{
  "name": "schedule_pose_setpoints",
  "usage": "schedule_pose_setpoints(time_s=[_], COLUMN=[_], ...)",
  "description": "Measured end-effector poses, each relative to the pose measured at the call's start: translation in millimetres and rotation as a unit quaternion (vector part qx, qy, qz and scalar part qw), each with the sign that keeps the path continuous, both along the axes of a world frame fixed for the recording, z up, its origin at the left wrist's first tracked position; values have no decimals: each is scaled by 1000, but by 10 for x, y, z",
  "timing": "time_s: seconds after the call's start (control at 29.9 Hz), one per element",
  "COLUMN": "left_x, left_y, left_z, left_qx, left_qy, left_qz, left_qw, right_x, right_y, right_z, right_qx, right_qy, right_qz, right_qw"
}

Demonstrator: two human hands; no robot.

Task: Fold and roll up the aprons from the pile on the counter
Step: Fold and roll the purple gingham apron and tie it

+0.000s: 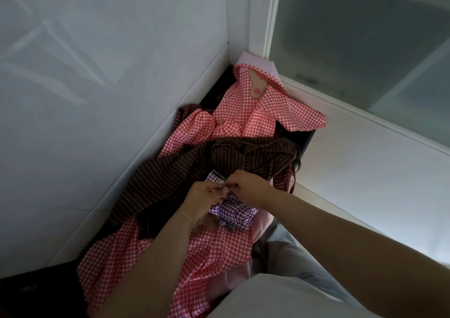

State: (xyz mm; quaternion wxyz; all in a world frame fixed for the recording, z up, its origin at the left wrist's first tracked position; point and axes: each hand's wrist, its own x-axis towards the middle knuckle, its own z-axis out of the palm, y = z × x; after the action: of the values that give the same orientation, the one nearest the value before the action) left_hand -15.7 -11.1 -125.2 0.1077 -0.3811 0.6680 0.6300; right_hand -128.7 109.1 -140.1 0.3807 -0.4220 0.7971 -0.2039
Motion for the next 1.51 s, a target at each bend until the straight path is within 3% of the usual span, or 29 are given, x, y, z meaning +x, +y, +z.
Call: schedule_pose_setpoints(time_s=[0.1,0.37,0.5,0.7,0.9,1.04,1.1,1.17,1.24,1.31,1.44,1.51], left_x=[9,69,88,53,-8,-6,9,12,40,86,218,266], left_y=[10,15,27,-19,-64,-89,-51,-16,24,61,142,171], left_z=[-5,20,6,-21,6,20,47,50,13,-52,-261,-335], left_qx=[35,21,11,51,89,80,21,-116,-233,-303,-514,-559], left_qy=[-15,28,25,-29,-77,-80,-61,-22,26,80,165,190], left_qz=[53,-30,-6,41,16,-10,-46,-134,-195,-206,-225,-208], left_qw=[998,999,1000,997,993,994,997,984,952,927,811,780], right_x=[-29,19,-22,15,81,67,45,-22,-81,-70,2,-6], right_y=[53,117,97,200,219,213,201,155,82,1,-37,-37], right_z=[-58,-71,-43,-2,106,158,181,148,129,113,-47,-98], right_qx=[32,4,34,23,33,42,74,33,-50,-69,-55,-53], right_qy=[47,92,110,79,59,118,152,183,109,1,-83,-130], right_qz=[9,65,50,35,115,182,200,145,51,-9,-67,-93], right_qw=[998,994,992,996,991,975,965,972,992,998,993,986])
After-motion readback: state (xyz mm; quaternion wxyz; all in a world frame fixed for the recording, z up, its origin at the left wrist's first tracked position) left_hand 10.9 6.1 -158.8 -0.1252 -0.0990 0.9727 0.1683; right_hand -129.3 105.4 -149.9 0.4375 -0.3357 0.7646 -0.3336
